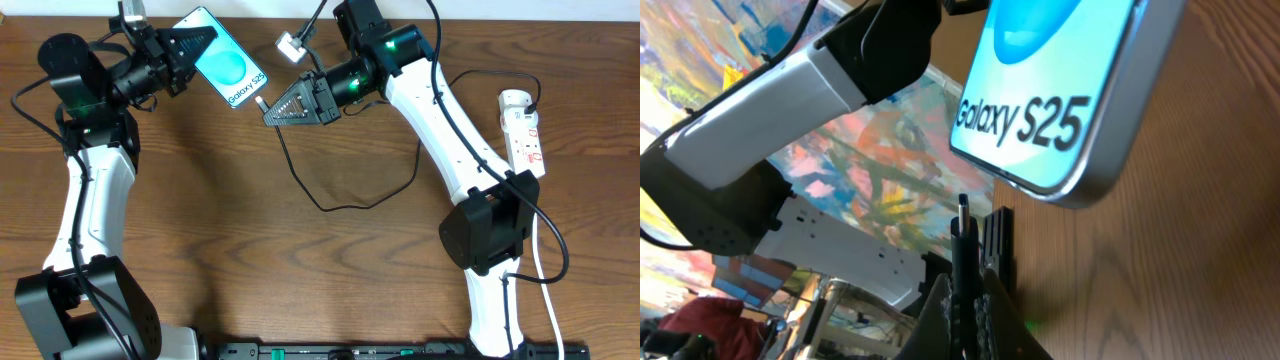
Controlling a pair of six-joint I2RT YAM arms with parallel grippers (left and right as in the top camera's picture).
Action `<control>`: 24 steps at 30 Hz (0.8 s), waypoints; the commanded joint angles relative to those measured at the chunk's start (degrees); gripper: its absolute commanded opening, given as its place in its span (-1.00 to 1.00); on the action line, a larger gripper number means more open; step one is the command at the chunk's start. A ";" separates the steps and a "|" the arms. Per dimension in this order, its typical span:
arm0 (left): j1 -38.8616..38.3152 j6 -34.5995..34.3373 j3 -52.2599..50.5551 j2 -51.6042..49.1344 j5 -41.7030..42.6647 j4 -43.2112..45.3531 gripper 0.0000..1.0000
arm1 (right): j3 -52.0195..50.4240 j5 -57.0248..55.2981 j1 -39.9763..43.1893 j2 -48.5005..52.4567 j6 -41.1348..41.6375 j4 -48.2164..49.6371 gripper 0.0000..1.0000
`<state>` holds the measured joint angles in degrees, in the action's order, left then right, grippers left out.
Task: Plug charger to phone and switch on socket
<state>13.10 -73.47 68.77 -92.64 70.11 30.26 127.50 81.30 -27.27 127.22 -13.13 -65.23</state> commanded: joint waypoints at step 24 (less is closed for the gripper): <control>0.04 -0.07 0.66 0.15 1.86 4.39 -0.86 | 0.26 6.49 -0.61 -0.50 4.59 0.17 -0.98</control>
<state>13.10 -74.54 68.77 -92.64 70.59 33.71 127.50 83.83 -27.27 127.22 -9.21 -65.21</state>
